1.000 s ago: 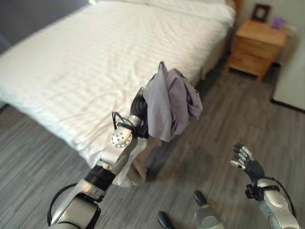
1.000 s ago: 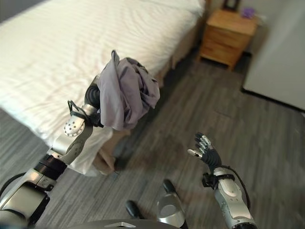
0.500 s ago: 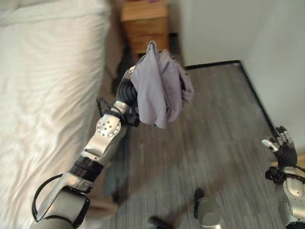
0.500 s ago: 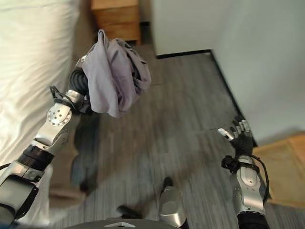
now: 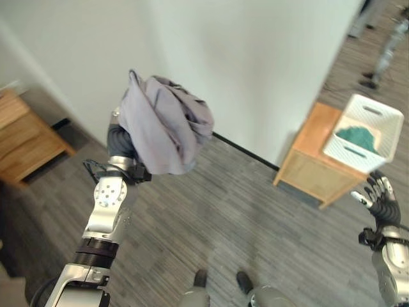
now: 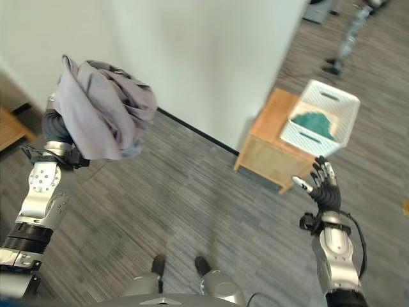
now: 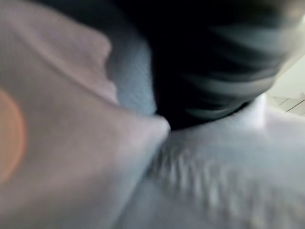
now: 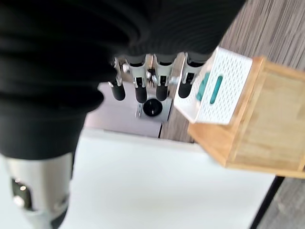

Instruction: Pick up bed clothes into laundry basket.

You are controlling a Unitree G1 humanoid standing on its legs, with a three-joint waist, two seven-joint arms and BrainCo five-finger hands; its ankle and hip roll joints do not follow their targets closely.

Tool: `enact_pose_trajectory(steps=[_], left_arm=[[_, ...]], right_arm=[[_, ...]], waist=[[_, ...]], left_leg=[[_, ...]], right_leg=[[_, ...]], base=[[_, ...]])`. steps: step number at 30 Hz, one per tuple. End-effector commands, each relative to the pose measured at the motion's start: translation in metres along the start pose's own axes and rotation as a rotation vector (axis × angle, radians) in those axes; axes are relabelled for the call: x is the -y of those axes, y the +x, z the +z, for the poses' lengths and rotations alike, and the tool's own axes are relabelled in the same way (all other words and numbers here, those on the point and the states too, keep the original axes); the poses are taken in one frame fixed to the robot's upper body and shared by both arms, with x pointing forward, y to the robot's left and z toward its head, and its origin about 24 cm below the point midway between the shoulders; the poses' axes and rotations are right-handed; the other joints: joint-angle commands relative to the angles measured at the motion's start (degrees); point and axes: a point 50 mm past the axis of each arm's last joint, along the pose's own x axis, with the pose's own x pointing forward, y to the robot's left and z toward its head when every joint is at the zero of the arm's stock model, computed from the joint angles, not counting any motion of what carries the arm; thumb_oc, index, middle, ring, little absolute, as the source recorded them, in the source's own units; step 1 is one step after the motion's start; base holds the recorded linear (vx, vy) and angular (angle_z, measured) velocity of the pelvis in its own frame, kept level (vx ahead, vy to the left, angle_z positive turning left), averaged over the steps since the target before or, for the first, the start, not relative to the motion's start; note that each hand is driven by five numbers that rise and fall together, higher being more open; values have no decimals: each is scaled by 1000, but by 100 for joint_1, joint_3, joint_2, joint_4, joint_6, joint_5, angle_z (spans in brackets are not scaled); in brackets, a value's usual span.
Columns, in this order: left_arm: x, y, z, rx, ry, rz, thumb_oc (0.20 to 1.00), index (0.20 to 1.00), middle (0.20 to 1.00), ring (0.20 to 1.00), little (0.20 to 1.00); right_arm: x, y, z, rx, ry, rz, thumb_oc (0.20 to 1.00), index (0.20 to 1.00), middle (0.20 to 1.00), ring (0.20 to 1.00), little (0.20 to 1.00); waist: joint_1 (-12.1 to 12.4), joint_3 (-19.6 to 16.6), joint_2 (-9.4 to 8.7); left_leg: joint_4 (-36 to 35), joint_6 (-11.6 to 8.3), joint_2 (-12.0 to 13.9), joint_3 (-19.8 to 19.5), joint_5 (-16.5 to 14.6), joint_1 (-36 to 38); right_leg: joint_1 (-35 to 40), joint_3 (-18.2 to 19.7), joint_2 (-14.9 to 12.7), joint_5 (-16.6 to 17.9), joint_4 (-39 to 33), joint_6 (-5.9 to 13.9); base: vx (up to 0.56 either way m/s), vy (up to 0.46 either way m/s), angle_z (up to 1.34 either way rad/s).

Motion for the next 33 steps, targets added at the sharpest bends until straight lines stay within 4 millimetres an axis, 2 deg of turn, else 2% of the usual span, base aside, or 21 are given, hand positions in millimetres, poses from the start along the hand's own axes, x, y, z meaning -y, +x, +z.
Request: enact_pose_trajectory(steps=[1, 5, 6, 7, 9, 10, 12, 14, 15, 17, 19, 20, 21, 22, 24, 25, 27, 29, 31, 32, 33], left_arm=[[-1, 22, 67, 348, 22, -21, 200, 200, 200, 200, 200], [-6, 22, 72, 363, 58, -16, 200, 200, 200, 200, 200], [-11, 21, 75, 365, 78, -8, 200, 200, 200, 200, 200], [-11, 21, 75, 366, 78, -8, 200, 200, 200, 200, 200], [-15, 19, 73, 349, 80, 12, 200, 200, 200, 200, 200], [-19, 16, 73, 341, 80, 25, 200, 200, 200, 200, 200], [-24, 11, 74, 337, 87, 39, 200, 200, 200, 200, 200], [-32, 6, 75, 337, 93, 79, 200, 200, 200, 200, 200], [-36, 1, 72, 318, 89, 97, 200, 200, 200, 200, 200], [-39, -5, 67, 297, 88, 117, 200, 200, 200, 200, 200], [-46, -11, 65, 276, 100, 135, 200, 200, 200, 200, 200], [-46, -12, 65, 276, 100, 136, 200, 200, 200, 200, 200], [-53, -18, 62, 256, 106, 155, 200, 200, 200, 200, 200], [-49, -18, 58, 249, 82, 148, 200, 200, 200, 200, 200], [-48, -20, 55, 242, 71, 156, 200, 200, 200, 200, 200], [-45, -21, 52, 235, 53, 147, 200, 200, 200, 200, 200], [-45, -21, 52, 235, 52, 147, 200, 200, 200, 200, 200], [-46, -28, 42, 192, 44, 154, 200, 200, 200, 200, 200], [-45, -32, 33, 151, 15, 156, 200, 200, 200, 200, 200], [-37, -34, 24, 122, -26, 144, 200, 200, 200, 200, 200], [-37, -34, 25, 123, -26, 144, 200, 200, 200, 200, 200]], right_arm=[[-9, 13, 19, 117, 60, 27, 1000, 1000, 1000, 1000, 1000], [-15, 8, 14, 102, 89, 25, 1000, 1000, 1000, 1000, 1000], [-20, 4, 11, 93, 108, 30, 1000, 1000, 1000, 1000, 1000], [-21, 4, 11, 93, 109, 31, 1000, 1000, 1000, 1000, 1000], [-24, 5, 10, 90, 108, 32, 1000, 1000, 1000, 1000, 1000], [-25, 6, 10, 86, 106, 27, 1000, 1000, 1000, 1000, 1000], [-28, 7, 10, 84, 101, 38, 1000, 1000, 1000, 1000, 1000], [-32, 14, 16, 109, 102, 46, 1000, 1000, 1000, 1000, 1000], [-38, 18, 19, 119, 90, 66, 1000, 1000, 1000, 1000, 1000], [-46, 23, 23, 132, 76, 91, 1000, 1000, 1000, 1000, 1000], [-52, 23, 25, 136, 66, 129, 1000, 1000, 1000, 1000, 1000], [-52, 23, 25, 135, 66, 130, 1000, 1000, 1000, 1000, 1000], [-55, 24, 26, 134, 54, 155, 1000, 1000, 1000, 1000, 1000], [-46, 14, 19, 98, 39, 154, 1000, 1000, 1000, 1000, 1000], [-41, 11, 17, 88, 31, 147, 1000, 1000, 1000, 1000, 1000], [-29, 6, 11, 56, 14, 112, 1000, 1000, 1000, 1000, 1000], [-29, 6, 11, 56, 14, 112, 1000, 1000, 1000, 1000, 1000], [-17, 2, 8, 41, -1, 82, 1000, 1000, 1000, 1000, 1000], [-13, 2, 9, 43, -2, 66, 1000, 1000, 1000, 1000, 1000], [-11, 7, 12, 55, 4, 53, 1000, 1000, 1000, 1000, 1000], [-11, 7, 13, 55, 4, 53, 1000, 1000, 1000, 1000, 1000]], waist=[[78, 354, -82], [33, 393, -111], [108, 580, -75], [101, 576, -86], [252, 644, 27], [328, 626, 87], [359, 536, 57], [574, 445, 39], [756, 381, -38], [959, 350, -99], [1059, 316, -186], [1061, 318, -185], [1162, 300, -227], [972, 357, -190], [920, 392, -165], [775, 475, -143], [773, 475, -130], [613, 579, -146], [623, 659, -170], [727, 744, -199], [717, 732, -203]], left_leg=[[-661, 37, -44, 627, -274, 744], [-918, 131, -76, 1133, -163, 774], [-927, 177, 30, 1403, -151, 812], [-931, 169, 25, 1398, -124, 794], [-902, 141, 194, 1705, -14, 721], [-928, 155, 264, 1870, 24, 703], [-1010, 133, 286, 2068, 35, 717], [-925, 129, 368, 2309, -6, 645], [-833, 91, 395, 2572, -23, 592], [-746, 50, 468, 2916, -30, 566], [-679, -32, 567, 3193, -33, 591], [-677, -34, 570, 3200, -35, 597], [-686, -123, 724, 3454, 70, 585], [-667, -298, 1084, 3401, 375, 526], [-680, -349, 1161, 3406, 426, 566], [-612, -504, 1417, 3338, 642, 520], [-603, -512, 1431, 3328, 641, 514], [93, -641, 1903, 3333, 672, 516], [731, -569, 1873, 3052, 707, 410], [1256, -498, 1346, 2426, 561, 52], [1245, -487, 1335, 2421, 582, 29]], right_leg=[[-468, -81, -361, 535, -294, 528], [-765, -19, -489, 727, -309, 765], [-1009, -825, -570, 525, 171, 737], [-1034, -827, -572, 536, 186, 736], [-940, -2489, -1022, 61, 839, 442], [-813, -2992, -1219, -155, 1234, 338], [-641, -3192, -1401, -174, 1196, 369], [-381, -3586, -1758, -172, 1161, 379], [-54, -3908, -2095, 84, 811, 482], [58, -4457, -2378, 345, 599, 598], [228, -4748, -2403, 400, 211, 692], [238, -4744, -2397, 411, 192, 691], [281, -5041, -2462, 446, 47, 741], [198, -4549, -1980, -32, 28, 514], [222, -4571, -1911, -96, 26, 472], [239, -4482, -1615, -228, -14, 336], [245, -4490, -1600, -226, -21, 328], [469, -4430, -1236, -427, -99, 122], [638, -4295, -1144, -499, -132, 4], [780, -4108, -1119, -473, -262, -53], [765, -4118, -1127, -454, -274, -51]], base=[[-219, 389, -70], [-132, 220, -96], [-153, 61, -56], [-218, 104, -99], [-221, 111, -92], [-217, 111, -29], [-152, 71, -77], [-160, -6, -87], [-173, -66, -96], [-155, -106, -120], [-58, -132, -111], [-78, -182, -104], [-92, -431, -88], [-100, -519, -66], [-45, -371, -27], [-50, -260, -39], [-22, -253, -26], [57, -441, -13], [119, -277, -23], [91, -174, -53], [139, -197, -57]])
